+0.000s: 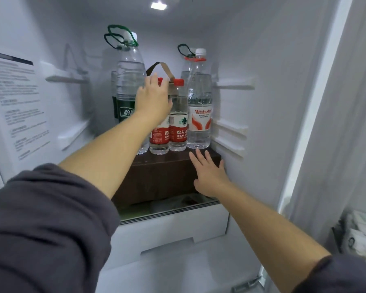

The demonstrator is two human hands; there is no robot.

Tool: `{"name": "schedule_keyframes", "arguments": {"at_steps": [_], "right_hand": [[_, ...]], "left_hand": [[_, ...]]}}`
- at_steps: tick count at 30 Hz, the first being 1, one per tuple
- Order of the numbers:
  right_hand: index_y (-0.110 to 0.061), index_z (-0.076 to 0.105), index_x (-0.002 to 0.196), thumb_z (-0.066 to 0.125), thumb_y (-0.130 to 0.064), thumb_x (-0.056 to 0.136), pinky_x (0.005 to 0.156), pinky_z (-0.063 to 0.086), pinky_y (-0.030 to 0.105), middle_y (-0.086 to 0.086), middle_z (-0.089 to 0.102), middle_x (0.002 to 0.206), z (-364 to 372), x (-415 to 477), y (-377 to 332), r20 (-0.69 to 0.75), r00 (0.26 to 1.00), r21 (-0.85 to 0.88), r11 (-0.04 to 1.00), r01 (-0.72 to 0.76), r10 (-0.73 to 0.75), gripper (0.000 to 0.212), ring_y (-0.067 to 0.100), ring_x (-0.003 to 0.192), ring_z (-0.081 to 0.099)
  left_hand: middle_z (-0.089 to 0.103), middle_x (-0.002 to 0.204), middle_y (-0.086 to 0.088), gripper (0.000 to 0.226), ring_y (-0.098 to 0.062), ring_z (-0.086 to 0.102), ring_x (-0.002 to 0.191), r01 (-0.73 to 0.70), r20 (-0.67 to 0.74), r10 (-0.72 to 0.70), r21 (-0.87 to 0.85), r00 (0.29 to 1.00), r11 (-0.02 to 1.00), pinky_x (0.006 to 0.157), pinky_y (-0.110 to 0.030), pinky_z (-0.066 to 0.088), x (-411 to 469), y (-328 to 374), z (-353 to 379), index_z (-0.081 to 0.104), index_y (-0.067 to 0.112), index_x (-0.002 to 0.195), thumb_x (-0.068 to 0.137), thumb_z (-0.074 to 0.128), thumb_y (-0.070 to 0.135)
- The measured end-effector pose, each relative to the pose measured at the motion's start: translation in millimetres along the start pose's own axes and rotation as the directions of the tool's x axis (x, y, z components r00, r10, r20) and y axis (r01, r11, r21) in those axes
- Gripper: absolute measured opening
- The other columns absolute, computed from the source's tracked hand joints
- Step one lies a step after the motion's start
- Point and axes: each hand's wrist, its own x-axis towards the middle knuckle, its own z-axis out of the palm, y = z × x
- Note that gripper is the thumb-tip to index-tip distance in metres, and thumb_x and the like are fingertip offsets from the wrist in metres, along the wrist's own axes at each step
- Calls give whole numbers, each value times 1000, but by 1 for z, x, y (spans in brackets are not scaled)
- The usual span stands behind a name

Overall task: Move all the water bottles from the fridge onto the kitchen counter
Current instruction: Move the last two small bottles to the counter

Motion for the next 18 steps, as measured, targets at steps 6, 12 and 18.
{"name": "schedule_keyframes", "arguments": {"at_steps": [6, 12, 18], "right_hand": [[-32, -9, 156, 55, -14, 93, 119, 0, 56, -4, -19, 163, 1, 0, 4, 11, 1000, 43, 999, 22, -22, 91, 23, 149, -20], [-32, -8, 156, 56, -14, 93, 120, 8, 53, -5, -20, 163, -1, 0, 5, 31, 999, 71, 997, 29, -31, 91, 22, 149, -19], [-31, -8, 156, 59, -17, 92, 120, 12, 53, -5, -20, 163, -3, -1, 5, 32, 999, 72, 997, 33, -36, 94, 23, 149, -18]], "left_hand": [[52, 122, -17, 37, -31, 50, 111, 48, 91, -56, 92, 994, 995, 72, -38, 43, 43, 3, 3, 46, 5, 127, 98, 52, 27], [57, 106, -4, 30, -19, 57, 94, 244, 28, -259, -447, 966, 860, 70, -28, 44, 38, 14, 2, 52, 12, 113, 91, 65, 28], [57, 74, 4, 18, -15, 58, 71, 356, 188, -372, -816, 909, 456, 69, -27, 48, 10, 18, -8, 55, 20, 77, 93, 60, 27]]}}
